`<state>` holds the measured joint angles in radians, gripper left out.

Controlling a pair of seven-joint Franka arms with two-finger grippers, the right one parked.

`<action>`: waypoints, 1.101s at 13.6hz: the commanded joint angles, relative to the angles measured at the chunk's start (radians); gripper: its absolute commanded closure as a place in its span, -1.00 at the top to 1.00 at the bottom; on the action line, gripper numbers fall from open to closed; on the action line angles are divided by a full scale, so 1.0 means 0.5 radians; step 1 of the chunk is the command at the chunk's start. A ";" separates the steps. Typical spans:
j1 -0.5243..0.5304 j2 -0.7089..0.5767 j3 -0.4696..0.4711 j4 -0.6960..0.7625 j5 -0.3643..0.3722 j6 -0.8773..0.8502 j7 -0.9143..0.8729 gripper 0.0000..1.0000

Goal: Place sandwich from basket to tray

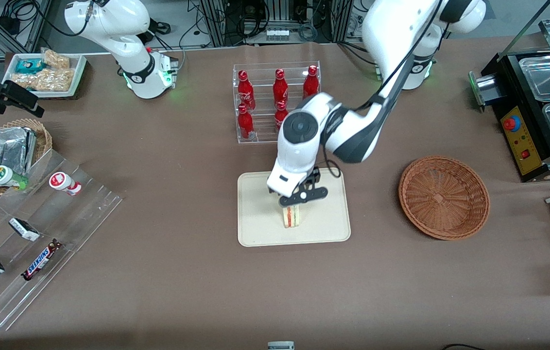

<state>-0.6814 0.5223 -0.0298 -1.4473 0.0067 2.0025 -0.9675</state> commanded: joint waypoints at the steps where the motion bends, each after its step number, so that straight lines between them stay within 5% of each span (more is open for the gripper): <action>1: 0.135 -0.292 0.081 -0.078 -0.016 -0.255 0.017 1.00; 15: 1.313 -0.875 0.087 -0.342 -0.062 -0.765 1.891 1.00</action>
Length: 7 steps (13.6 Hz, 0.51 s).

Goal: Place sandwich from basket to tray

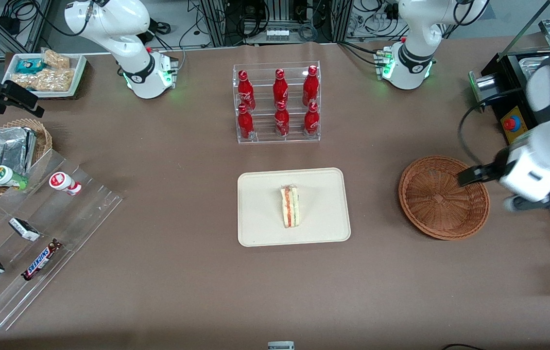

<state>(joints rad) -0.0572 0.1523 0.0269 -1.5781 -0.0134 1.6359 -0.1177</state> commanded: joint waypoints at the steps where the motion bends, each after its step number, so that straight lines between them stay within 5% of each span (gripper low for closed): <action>1: 0.090 -0.181 -0.029 -0.081 -0.019 -0.050 0.283 1.00; 4: 0.326 -0.249 -0.219 -0.062 -0.019 -0.032 0.398 1.00; 7: 0.308 -0.246 -0.222 -0.062 -0.016 0.020 0.401 1.00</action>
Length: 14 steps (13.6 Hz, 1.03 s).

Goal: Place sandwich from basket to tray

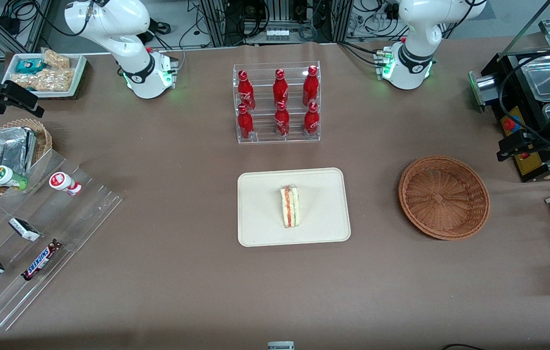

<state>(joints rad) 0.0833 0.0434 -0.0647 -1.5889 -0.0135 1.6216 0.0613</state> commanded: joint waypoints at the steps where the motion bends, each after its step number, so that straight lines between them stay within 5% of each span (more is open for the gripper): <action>1: 0.017 -0.019 -0.042 -0.040 0.002 0.052 0.049 1.00; 5: -0.022 -0.032 -0.045 -0.001 -0.016 -0.076 -0.266 1.00; 14: -0.026 -0.050 -0.085 0.033 -0.010 -0.135 -0.276 1.00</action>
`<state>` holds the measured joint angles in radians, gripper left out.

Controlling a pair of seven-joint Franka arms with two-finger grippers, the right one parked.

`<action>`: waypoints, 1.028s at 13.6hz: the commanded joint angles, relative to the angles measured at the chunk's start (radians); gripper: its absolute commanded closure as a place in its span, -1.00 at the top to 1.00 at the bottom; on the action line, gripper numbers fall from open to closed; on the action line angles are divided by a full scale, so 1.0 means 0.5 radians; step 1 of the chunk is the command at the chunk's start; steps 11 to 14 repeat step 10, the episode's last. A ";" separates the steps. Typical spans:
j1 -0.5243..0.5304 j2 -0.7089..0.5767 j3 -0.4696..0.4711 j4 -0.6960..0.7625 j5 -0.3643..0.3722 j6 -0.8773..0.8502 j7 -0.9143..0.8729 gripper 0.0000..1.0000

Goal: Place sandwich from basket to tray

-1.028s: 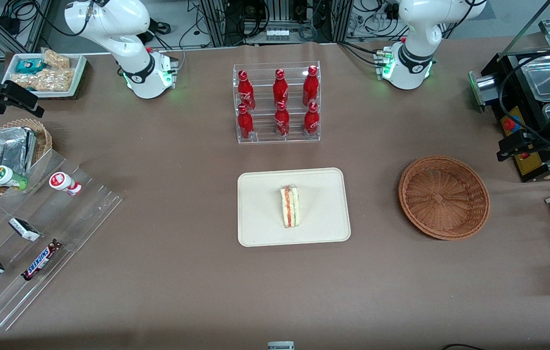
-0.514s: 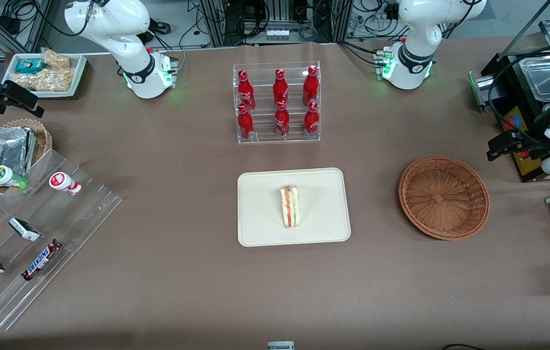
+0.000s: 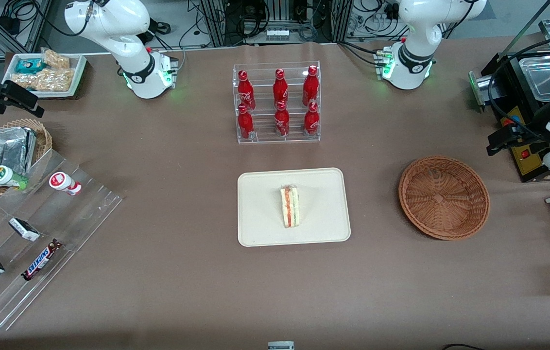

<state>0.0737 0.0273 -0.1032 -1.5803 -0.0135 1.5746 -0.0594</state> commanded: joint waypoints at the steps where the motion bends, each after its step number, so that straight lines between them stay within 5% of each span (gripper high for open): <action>1: -0.006 -0.021 -0.005 0.019 -0.010 -0.035 -0.035 1.00; 14: 0.012 -0.021 0.010 0.016 -0.013 -0.032 -0.028 1.00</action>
